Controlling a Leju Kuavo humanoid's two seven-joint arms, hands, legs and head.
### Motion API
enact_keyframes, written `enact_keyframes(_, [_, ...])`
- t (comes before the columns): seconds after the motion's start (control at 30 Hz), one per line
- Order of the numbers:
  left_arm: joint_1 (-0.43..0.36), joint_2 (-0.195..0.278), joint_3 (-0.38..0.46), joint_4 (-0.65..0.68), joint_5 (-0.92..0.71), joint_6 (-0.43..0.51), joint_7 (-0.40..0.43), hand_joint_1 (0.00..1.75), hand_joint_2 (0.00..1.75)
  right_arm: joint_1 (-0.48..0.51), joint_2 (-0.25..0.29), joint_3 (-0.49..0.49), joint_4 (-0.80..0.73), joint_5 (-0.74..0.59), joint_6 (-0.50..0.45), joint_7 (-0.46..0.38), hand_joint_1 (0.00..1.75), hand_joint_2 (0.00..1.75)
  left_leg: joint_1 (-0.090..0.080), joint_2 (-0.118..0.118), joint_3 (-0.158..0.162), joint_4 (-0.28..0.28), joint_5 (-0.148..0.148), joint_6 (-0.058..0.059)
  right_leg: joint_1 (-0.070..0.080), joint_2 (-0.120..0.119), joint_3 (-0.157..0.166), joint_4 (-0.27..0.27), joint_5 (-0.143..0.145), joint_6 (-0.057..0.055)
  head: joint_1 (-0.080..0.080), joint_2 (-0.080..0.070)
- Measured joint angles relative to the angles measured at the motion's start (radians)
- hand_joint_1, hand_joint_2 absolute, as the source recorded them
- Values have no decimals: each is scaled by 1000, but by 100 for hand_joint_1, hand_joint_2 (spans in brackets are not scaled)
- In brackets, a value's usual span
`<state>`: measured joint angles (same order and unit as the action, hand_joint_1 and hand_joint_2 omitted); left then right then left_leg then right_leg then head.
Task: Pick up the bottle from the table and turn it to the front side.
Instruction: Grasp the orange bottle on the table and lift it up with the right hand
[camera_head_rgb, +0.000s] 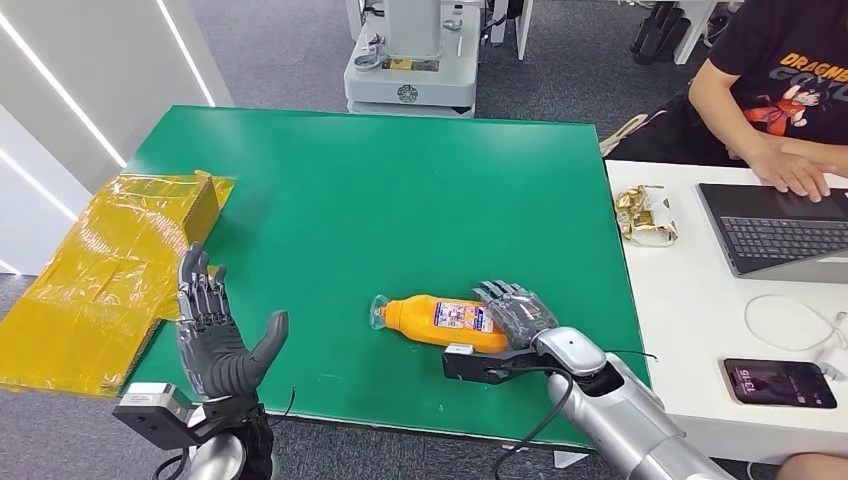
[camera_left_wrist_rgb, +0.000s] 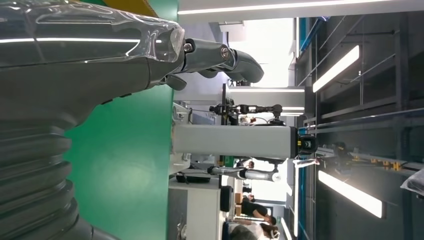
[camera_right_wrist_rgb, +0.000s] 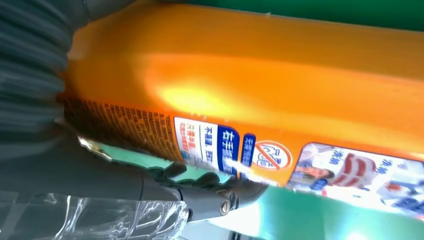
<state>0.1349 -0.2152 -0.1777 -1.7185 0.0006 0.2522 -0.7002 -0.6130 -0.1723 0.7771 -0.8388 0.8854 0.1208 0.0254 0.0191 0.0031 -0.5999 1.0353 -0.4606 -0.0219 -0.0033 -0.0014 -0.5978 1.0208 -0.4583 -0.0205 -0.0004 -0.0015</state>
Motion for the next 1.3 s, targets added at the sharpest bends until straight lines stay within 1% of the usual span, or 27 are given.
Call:
enact_keyframes(0.07, [0, -2, 0, 0, -4, -2, 0, 0, 175, 4, 0, -3, 0, 16, -9, 9, 0, 175, 0, 0, 0, 0, 0, 0, 0, 0, 0, 0, 0, 0, 0, 0])
enact_keyframes(0.1, [0, -3, 0, 1, -6, -2, 0, 0, 175, 6, 1, -5, -1, 23, -12, 12, 34, 175, 0, 0, 0, 0, 0, 0, 0, 0, 0, 0, 0, 0, 0, 0])
enact_keyframes(0.2, [-1, -3, 0, 3, -7, -2, 0, 0, 175, 9, 1, -10, -3, 32, -14, 17, 151, 175, 0, 0, 0, 0, 0, 0, 0, 0, 0, 0, 0, 0, 0, 0])
enact_keyframes(0.23, [-2, -3, 0, 4, -6, -2, 1, 0, 175, 9, 1, -12, -4, 31, -12, 17, 155, 175, 0, 0, 0, 0, 0, 0, 0, 0, 0, 0, 0, 0, 0, 0])
enact_keyframes(0.33, [-10, -3, 0, 8, -3, -3, 6, 0, 175, 12, 2, -20, -3, 26, -5, 12, 155, 175, 0, 0, 0, 0, 0, 0, 0, 0, 0, 0, 0, 0, 0, 0])
enact_keyframes(0.43, [-19, -3, 0, 13, 0, -2, 10, 0, 175, 19, 5, -32, -4, 25, -9, 7, 161, 175, 0, 0, 0, 0, 0, 1, 0, 0, 0, 0, 0, 0, 0, 0])
enact_keyframes(0.63, [-21, -3, 0, 22, 4, -2, 10, 0, 175, 59, 8, -64, -38, 40, -27, 17, 171, 175, 0, 0, 0, 0, 0, 1, 0, 0, 0, 0, 0, 0, 0, 0])
enact_keyframes(0.93, [-21, -3, 0, 34, 13, 24, 2, 0, 175, 92, 23, -107, -55, 81, -52, -33, 175, 175, 0, 0, 0, 0, 0, 1, 0, 0, 0, 0, 0, 0, 0, 0])
enact_keyframes(1.0, [-20, -3, 0, 34, 13, 28, 1, 0, 175, 96, 28, -116, -56, 84, -86, -48, 175, 175, 0, 0, 0, 0, 0, 1, 0, 0, 0, 0, 0, 0, 0, 0])
enact_keyframes(1.17, [-20, -3, 0, 34, 15, 28, 0, 0, 175, 114, 56, -156, -85, 75, -217, -71, 175, 175, 0, 0, 0, 0, 0, 1, 0, 0, 0, 0, 0, 0, 0, 0])
enact_keyframes(1.3, [-24, -4, -3, 38, 49, -22, 8, 0, 175, 157, 99, -214, -143, 29, -380, -112, 175, 175, 0, 0, 0, 0, 0, 0, 0, 0, -1, 0, 0, 0, 0, 0])
